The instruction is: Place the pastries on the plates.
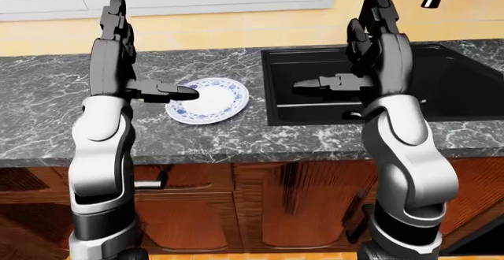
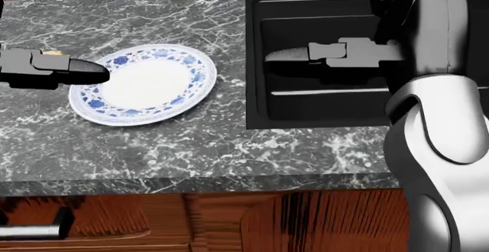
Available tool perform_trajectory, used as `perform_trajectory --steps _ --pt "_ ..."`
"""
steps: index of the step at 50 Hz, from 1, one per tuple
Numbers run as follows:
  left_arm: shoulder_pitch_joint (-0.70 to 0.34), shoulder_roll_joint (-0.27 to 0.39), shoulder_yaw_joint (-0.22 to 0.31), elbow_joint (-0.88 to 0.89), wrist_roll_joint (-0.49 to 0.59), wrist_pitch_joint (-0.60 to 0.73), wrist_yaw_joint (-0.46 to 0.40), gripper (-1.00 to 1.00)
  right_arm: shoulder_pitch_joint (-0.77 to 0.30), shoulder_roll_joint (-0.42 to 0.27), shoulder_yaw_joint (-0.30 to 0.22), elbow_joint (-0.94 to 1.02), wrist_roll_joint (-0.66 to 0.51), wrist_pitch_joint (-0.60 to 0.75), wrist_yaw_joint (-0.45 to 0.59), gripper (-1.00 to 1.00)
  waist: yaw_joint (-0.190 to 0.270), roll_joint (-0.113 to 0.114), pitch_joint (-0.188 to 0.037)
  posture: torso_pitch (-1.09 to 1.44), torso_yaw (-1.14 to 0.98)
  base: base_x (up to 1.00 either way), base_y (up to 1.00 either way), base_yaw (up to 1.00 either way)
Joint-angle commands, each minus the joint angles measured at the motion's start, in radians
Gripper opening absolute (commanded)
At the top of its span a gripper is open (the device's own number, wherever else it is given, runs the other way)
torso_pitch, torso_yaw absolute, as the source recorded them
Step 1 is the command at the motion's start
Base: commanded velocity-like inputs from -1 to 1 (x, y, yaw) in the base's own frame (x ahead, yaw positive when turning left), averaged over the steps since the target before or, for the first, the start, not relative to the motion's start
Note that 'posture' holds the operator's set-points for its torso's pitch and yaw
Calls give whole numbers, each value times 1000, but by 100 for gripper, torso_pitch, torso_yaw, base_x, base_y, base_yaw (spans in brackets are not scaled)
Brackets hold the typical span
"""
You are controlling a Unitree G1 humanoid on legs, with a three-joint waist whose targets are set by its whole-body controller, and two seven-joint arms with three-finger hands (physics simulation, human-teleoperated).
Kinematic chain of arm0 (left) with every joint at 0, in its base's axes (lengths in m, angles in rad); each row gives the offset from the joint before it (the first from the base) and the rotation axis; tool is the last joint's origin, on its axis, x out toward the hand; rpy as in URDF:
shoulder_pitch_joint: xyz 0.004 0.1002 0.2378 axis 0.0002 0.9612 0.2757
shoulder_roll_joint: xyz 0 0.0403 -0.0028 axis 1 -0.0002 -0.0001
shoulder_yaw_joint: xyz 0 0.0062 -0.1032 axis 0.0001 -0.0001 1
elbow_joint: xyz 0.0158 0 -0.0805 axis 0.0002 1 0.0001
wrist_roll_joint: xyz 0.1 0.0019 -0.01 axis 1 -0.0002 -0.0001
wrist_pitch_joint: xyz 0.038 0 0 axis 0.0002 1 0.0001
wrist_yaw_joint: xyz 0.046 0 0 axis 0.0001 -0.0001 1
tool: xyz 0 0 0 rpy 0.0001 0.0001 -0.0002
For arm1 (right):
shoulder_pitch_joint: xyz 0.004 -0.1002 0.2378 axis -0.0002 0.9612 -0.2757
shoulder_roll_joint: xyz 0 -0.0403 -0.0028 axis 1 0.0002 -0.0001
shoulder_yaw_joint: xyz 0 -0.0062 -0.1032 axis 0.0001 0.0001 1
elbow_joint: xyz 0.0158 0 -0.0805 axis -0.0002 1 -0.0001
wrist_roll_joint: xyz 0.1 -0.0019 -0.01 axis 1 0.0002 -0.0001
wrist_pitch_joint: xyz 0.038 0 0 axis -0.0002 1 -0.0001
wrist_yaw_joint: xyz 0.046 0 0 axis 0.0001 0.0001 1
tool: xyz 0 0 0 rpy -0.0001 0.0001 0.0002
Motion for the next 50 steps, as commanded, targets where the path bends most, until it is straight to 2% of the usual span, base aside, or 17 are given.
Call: perform_trajectory --steps 1,3,4,7,15,18,19,21,24,27,34,41,43,45,46,47,50 --pt "-26 16 18 -31 7 -26 9 100 -26 -1 6 -27 6 -27 4 100 5 0 -10 -16 0 0 47 0" --pt "-27 17 18 -31 8 -25 8 100 -26 -2 6 -22 7 -31 3 100 4 53 -10 -16 0 0 47 0" --pt "-28 17 18 -31 10 -25 8 100 -28 -2 6 -25 8 -28 2 100 7 105 -21 -16 0 0 47 0" --pt "-37 16 15 -27 10 -23 7 100 -30 -3 6 -33 11 -20 2 100 12 86 -3 -16 0 0 47 0" --pt "-53 18 11 -16 14 -25 3 100 -33 -6 4 -16 16 -33 2 100 9 -4 2 -16 0 0 47 0" --pt "-50 15 9 -23 15 -23 2 100 -27 -7 5 -20 16 -34 1 100 8 -64 -7 -16 0 0 47 0" --pt "-38 14 14 -31 15 -24 2 100 -17 2 0 -24 23 -42 -4 100 6 -35 13 -16 0 0 0 0" --pt "-34 12 13 -34 14 -24 2 100 -11 1 1 -30 27 -41 -7 100 13 -3 -5 -16 0 0 0 0" --pt "-33 11 13 -35 16 -24 2 100 -7 0 1 -38 30 -36 -7 100 22 2 -24 -16 0 0 0 0" --pt "-32 10 11 -37 17 -24 2 100 -5 -2 -1 -41 34 -37 -8 100 31 -4 -21 -16 0 4 0 0" --pt "-36 8 9 -32 22 -25 0 100 2 -6 0 -40 37 -44 -10 100 27 46 -27 -16 0 10 0 0" --pt "-53 11 6 -23 25 -21 -2 100 -8 -11 -4 -32 43 -47 -10 100 29 11 -8 -16 0 22 0 0" --pt "-57 11 4 -18 27 -22 -3 100 -7 -13 -3 -32 43 -47 -10 100 32 -18 -6 -16 0 24 0 0" --pt "-59 11 3 -19 28 -20 -4 100 -6 -13 -4 -34 45 -47 -10 100 30 -73 -20 -16 0 25 0 0" --pt "-61 11 2 -19 29 -19 -4 100 -6 -14 -5 -36 45 -45 -10 100 23 -27 -2 -16 0 23 0 0" --pt "-62 11 2 -17 30 -20 -4 100 -6 -15 -4 -37 44 -45 -9 100 31 -51 3 -16 0 23 0 0" --pt "-49 7 3 -18 31 -27 -4 100 2 -13 0 -38 39 -51 -7 100 25 -49 -5 -16 0 24 8 0"
